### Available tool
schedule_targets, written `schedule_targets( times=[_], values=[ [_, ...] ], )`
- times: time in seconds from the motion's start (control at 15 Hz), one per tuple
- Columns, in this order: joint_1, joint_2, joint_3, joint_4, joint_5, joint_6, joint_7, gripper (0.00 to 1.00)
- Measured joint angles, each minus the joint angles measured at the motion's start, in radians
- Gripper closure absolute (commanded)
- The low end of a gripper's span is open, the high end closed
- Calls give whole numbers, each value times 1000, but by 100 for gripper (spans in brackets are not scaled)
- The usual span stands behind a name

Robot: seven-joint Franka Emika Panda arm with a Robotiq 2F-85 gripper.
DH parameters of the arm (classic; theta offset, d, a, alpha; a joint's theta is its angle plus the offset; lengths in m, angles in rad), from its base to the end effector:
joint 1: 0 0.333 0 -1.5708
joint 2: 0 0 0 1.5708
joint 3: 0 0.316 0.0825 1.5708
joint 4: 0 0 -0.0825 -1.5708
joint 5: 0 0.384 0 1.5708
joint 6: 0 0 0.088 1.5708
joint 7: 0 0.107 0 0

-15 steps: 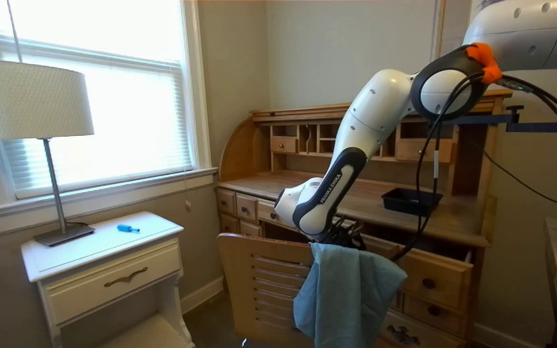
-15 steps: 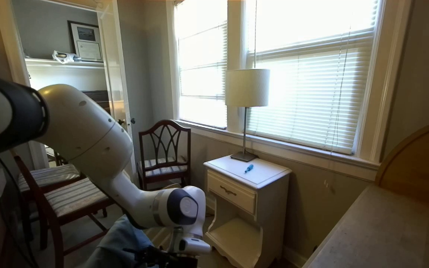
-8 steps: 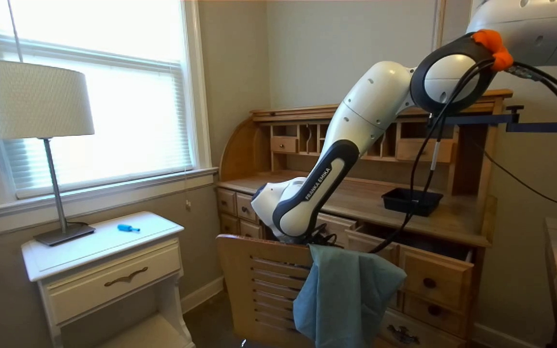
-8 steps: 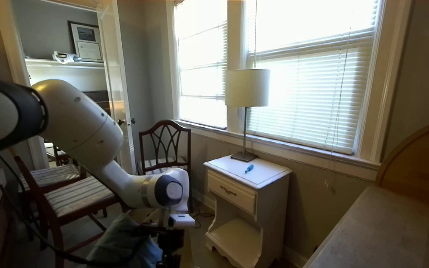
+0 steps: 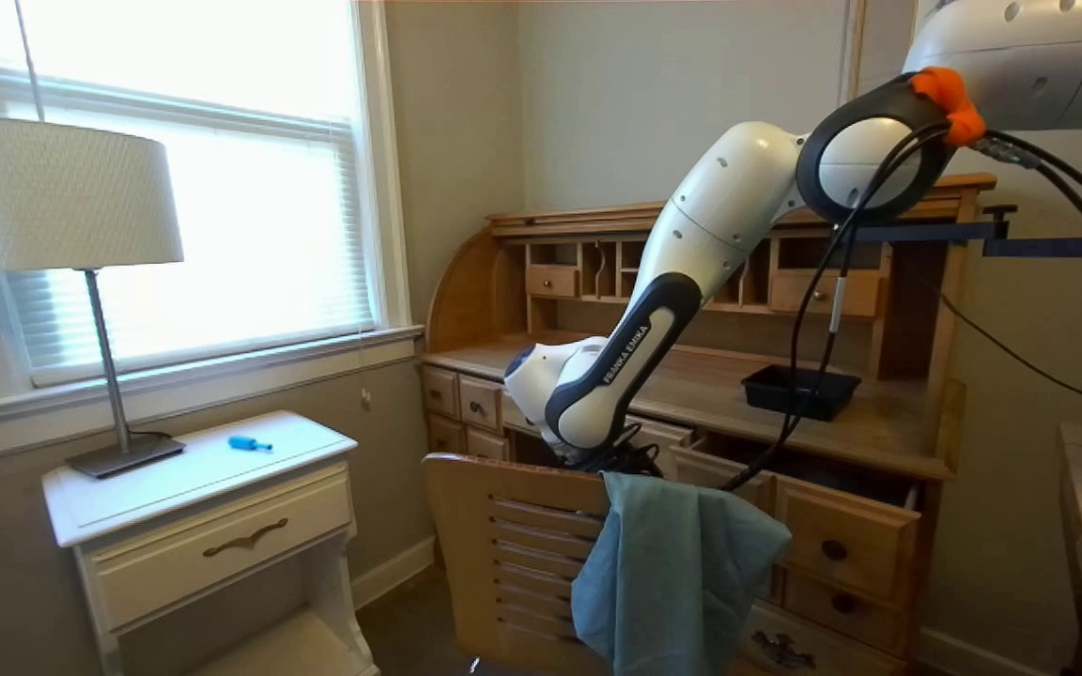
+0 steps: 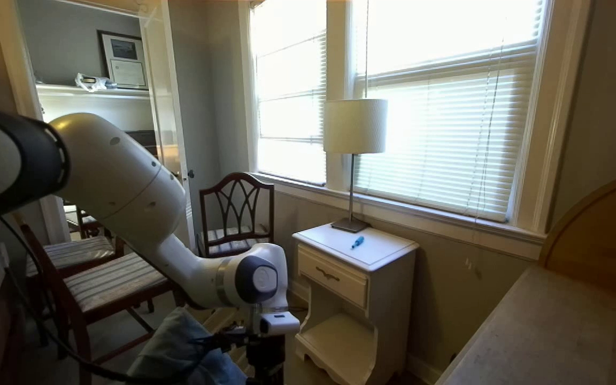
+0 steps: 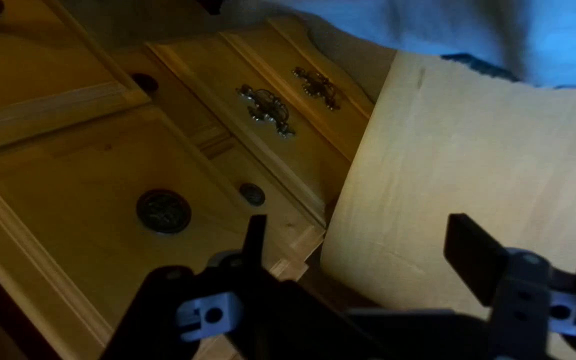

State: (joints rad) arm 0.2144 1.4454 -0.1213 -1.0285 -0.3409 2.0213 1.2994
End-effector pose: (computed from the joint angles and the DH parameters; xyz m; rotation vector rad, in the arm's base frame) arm 0.6626 0.0621 -0.0864 2.2877 -1.1133 -0.0977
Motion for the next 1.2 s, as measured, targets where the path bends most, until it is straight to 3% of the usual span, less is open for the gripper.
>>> schedule_targets(
  times=[0.53,1.07,1.13,1.2],
  values=[
    [-104,0,-22,0,39,-82,72,0],
    [-142,4,-11,-1,104,-209,148,0],
    [-146,5,-11,-1,110,-220,162,25],
    [-149,6,-11,-1,117,-230,174,26]
  ],
)
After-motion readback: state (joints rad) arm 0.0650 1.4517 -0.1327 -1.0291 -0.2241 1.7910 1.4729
